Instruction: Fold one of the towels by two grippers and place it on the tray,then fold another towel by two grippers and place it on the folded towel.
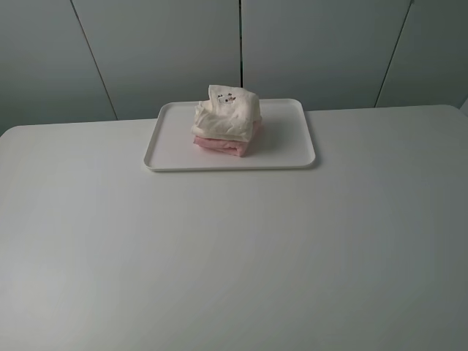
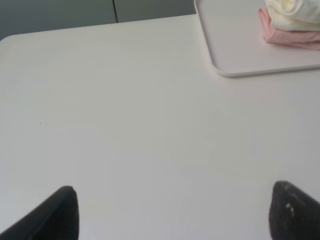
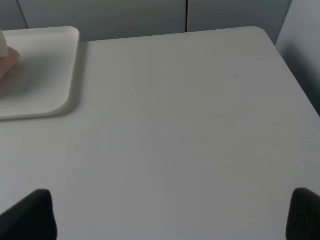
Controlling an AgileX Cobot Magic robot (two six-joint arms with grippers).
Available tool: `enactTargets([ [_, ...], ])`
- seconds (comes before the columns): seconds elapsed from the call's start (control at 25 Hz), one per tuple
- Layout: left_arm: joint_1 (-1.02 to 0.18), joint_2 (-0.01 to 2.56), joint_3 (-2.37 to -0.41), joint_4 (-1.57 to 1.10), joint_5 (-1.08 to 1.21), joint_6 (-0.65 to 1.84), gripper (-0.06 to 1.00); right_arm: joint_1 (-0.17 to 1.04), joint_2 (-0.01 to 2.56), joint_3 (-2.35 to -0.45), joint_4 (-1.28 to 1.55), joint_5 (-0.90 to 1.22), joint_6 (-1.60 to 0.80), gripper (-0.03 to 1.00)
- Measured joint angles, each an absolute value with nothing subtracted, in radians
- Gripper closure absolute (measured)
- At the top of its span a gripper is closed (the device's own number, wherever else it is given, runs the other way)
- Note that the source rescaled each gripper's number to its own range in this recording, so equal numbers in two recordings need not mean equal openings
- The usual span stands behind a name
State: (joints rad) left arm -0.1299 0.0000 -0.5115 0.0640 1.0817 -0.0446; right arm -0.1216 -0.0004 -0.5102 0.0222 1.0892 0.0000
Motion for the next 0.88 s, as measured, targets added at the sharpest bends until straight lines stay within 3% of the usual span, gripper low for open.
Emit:
enactTargets([
  [0.32, -0.123, 0.000, -0.512, 0.064, 1.082, -0.046, -0.04, -0.121, 0.000, -0.510, 0.034, 1.089, -0.010, -0.03],
  [0.68, 0.079, 0.000, -0.512, 0.058, 1.082, -0.049, -0.04, -0.119, 0.000, -0.510, 0.036, 1.089, -0.012, -0.03],
  [0.88, 0.096, 0.000, -0.512, 0.050, 1.082, -0.046, -0.04, -0.071, 0.000, -0.510, 0.036, 1.089, -0.016, -0.03],
])
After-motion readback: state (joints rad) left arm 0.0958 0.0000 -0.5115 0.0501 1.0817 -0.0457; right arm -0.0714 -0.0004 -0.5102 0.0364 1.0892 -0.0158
